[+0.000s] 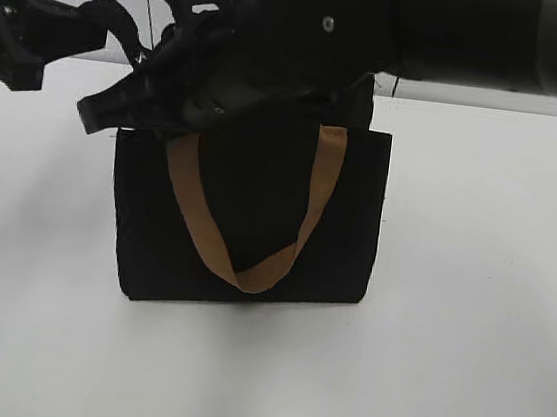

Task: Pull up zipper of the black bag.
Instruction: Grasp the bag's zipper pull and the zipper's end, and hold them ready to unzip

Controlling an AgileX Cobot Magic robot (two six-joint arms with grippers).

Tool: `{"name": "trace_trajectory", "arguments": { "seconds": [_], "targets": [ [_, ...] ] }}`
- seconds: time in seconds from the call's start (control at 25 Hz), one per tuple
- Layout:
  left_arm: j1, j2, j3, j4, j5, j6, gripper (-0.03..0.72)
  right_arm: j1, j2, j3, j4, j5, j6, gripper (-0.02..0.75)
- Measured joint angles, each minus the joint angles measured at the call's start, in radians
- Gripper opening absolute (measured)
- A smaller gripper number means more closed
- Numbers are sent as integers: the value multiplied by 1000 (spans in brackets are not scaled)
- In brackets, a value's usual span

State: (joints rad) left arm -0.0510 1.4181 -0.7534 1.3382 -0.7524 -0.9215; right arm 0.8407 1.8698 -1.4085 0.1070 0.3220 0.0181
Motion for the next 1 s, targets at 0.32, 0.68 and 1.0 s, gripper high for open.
{"name": "trace_trajectory", "arguments": {
  "seconds": [0.32, 0.68, 1.0],
  "targets": [
    [4, -76, 0, 387, 126, -614, 22, -75, -33, -2, 179, 27, -45, -15],
    [23, -86, 0, 407, 178, -827, 22, -97, -31, -2, 337, 42, -177, -15],
    [23, -86, 2, 412, 275, -915, 22, -164, -28, -2, 345, 134, -198, -15]
  ]
}}
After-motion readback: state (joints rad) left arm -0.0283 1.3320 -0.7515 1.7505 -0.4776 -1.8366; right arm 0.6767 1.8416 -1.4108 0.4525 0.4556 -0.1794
